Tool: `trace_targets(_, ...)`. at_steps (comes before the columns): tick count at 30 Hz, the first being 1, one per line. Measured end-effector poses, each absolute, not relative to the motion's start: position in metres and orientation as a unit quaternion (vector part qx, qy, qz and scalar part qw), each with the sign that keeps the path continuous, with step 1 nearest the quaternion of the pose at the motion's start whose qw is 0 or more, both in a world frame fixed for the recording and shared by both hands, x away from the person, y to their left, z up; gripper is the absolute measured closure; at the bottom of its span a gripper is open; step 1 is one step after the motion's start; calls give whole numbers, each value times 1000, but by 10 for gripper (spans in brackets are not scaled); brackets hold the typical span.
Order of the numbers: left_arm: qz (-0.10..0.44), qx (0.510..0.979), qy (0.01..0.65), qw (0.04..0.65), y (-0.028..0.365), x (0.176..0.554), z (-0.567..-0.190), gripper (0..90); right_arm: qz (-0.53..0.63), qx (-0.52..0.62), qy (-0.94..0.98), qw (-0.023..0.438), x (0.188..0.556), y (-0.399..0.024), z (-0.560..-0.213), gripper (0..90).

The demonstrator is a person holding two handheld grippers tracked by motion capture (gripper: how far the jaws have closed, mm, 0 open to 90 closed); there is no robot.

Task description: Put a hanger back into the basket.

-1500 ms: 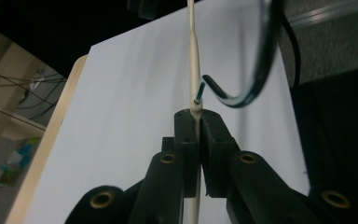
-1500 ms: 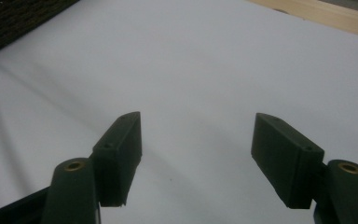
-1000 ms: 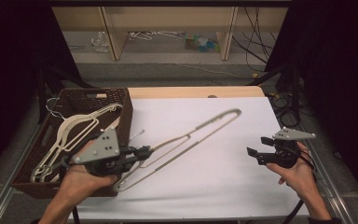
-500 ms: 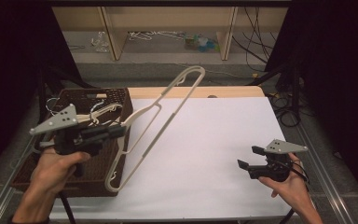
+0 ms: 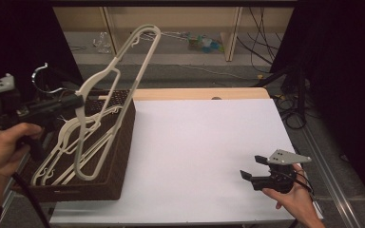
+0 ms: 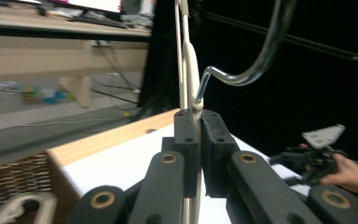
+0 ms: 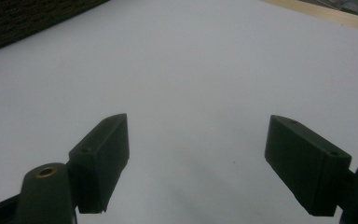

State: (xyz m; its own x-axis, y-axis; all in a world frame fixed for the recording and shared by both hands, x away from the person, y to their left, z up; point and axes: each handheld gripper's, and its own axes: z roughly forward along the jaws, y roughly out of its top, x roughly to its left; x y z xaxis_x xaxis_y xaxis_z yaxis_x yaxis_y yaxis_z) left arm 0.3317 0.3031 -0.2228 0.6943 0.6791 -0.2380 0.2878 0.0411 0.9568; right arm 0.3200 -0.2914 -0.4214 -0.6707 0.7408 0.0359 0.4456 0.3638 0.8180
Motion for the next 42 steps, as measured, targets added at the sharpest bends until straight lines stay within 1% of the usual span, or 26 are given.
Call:
trace_targets(3, 178, 676, 372, 611, 319, 334, -218, 860, 425, 364, 810, 175, 320, -291, -423, 229)
trace_targets(6, 200, 680, 389, 588, 334, 339, -223, 859, 423, 364, 812, 170, 319, -290, -423, 231)
trace_targets(9, 210, 687, 406, 565, 346, 346, -236, 859, 422, 362, 813, 171, 319, -290, -424, 232)
trace_targets(17, 230, 727, 410, 500, 366, 362, -271, 859, 415, 360, 819, 165, 319, -288, -426, 233)
trace_targets(19, 230, 736, 407, 489, 370, 365, -279, 859, 415, 359, 819, 164, 319, -288, -426, 234)
trace_targets(25, 215, 743, 418, 477, 378, 372, -300, 859, 421, 357, 816, 171, 319, -288, -426, 225)
trace_targets(28, 209, 747, 423, 468, 381, 375, -309, 858, 422, 360, 815, 167, 318, -288, -425, 224)
trace_targets(29, 207, 748, 426, 465, 382, 376, -312, 858, 423, 354, 816, 173, 319, -288, -426, 224)
trace_targets(33, 201, 750, 434, 456, 386, 380, -323, 858, 421, 356, 818, 166, 317, -288, -426, 224)
trace_targets(42, 182, 758, 448, 437, 389, 386, -346, 858, 420, 354, 819, 166, 317, -287, -425, 223)
